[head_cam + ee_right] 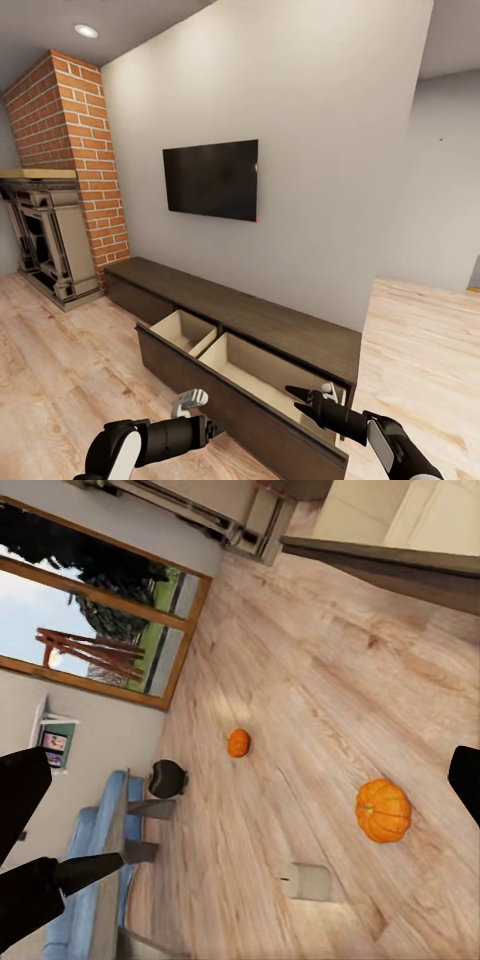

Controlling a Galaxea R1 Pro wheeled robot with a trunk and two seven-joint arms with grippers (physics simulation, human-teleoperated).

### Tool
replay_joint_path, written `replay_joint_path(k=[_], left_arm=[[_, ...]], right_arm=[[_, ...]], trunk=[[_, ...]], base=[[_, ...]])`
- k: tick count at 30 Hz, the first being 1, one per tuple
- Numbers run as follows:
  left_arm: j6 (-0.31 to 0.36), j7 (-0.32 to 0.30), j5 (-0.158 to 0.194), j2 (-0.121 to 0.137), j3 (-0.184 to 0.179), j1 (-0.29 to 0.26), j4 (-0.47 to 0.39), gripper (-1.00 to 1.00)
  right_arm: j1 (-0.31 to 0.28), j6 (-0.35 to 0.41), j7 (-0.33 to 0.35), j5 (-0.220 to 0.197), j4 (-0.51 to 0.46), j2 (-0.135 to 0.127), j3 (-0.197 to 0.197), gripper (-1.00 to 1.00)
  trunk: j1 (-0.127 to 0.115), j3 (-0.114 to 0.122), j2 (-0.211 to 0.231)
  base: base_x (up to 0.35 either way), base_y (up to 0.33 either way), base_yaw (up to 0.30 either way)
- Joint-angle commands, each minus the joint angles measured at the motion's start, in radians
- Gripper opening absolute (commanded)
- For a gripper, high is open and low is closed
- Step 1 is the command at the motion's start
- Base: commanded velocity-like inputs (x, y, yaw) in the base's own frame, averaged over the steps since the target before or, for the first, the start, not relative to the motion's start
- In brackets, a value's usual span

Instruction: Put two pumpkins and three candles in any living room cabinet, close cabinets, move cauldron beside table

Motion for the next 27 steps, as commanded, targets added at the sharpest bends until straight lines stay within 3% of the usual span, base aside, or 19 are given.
replay_joint_path(k=[1,5,8,9,11,13,15,16,17,18,21,27], left_arm=[[0.004,-0.008,-0.009,-0.001,0.004,-0.001,-0.004,1.0],[0.004,-0.003,-0.01,0.001,0.012,0.0,-0.011,1.0],[0.004,0.044,-0.013,0.024,0.04,0.001,-0.012,1.0],[0.004,0.082,-0.014,0.044,0.098,0.002,-0.012,1.0],[0.004,0.118,-0.017,0.06,0.19,0.002,-0.007,1.0],[-0.034,0.146,-0.024,0.096,0.276,0.013,0.006,1.0],[-0.05,0.172,-0.035,0.114,0.313,0.024,0.013,1.0],[-0.062,0.21,-0.047,0.125,0.341,0.034,0.017,1.0],[-0.068,0.231,-0.051,0.128,0.352,0.037,0.018,1.0],[-0.085,0.274,-0.059,0.133,0.367,0.042,0.022,1.0],[-0.14,0.337,-0.067,0.138,0.382,0.047,0.039,1.0],[-0.255,0.377,-0.068,0.14,0.392,0.05,0.163,1.0]], right_arm=[[-0.001,0.006,-0.008,-0.003,-0.001,0.0,0.0,1.0],[-0.001,0.006,-0.101,0.015,-0.029,0.003,0.004,1.0],[-0.001,0.007,-0.157,0.048,-0.072,0.007,0.037,1.0],[-0.001,0.007,-0.189,0.065,-0.085,0.009,0.055,1.0],[-0.001,0.007,-0.258,0.075,-0.093,0.013,0.075,1.0],[-0.001,0.007,-0.317,0.079,-0.098,0.016,0.14,1.0],[-0.001,0.007,-0.336,0.079,-0.103,0.019,0.201,1.0],[-0.001,0.007,-0.35,0.08,-0.111,0.025,0.276,1.0],[-0.001,0.007,-0.358,0.08,-0.115,0.029,0.315,1.0],[-0.001,0.007,-0.379,0.08,-0.122,0.04,0.383,1.0],[-0.001,0.008,-0.44,0.079,-0.129,0.067,0.465,1.0],[-0.001,0.016,-0.518,0.08,-0.133,0.12,0.536,1.0]], trunk=[[-0.004,0.002,0.007],[-0.019,0.015,0.035],[-0.031,0.024,0.056],[-0.035,0.027,0.063],[-0.042,0.033,0.077],[-0.05,0.04,0.091],[-0.058,0.046,0.105],[-0.062,0.049,0.112],[-0.065,0.052,0.119],[-0.069,0.055,0.126],[-0.081,0.065,0.147],[-0.104,0.084,0.189]], base=[[0.0,0.0,0.0],[0.0,0.0,0.0],[0.0,0.0,0.0],[0.0,0.0,0.0],[0.0,0.0,0.0],[0.0,0.0,0.0],[0.0,0.0,0.0],[0.0,0.0,0.0],[0.0,0.0,0.0],[0.0,0.0,0.0],[0.0,0.0,0.0],[0.0,0.0,0.0]])
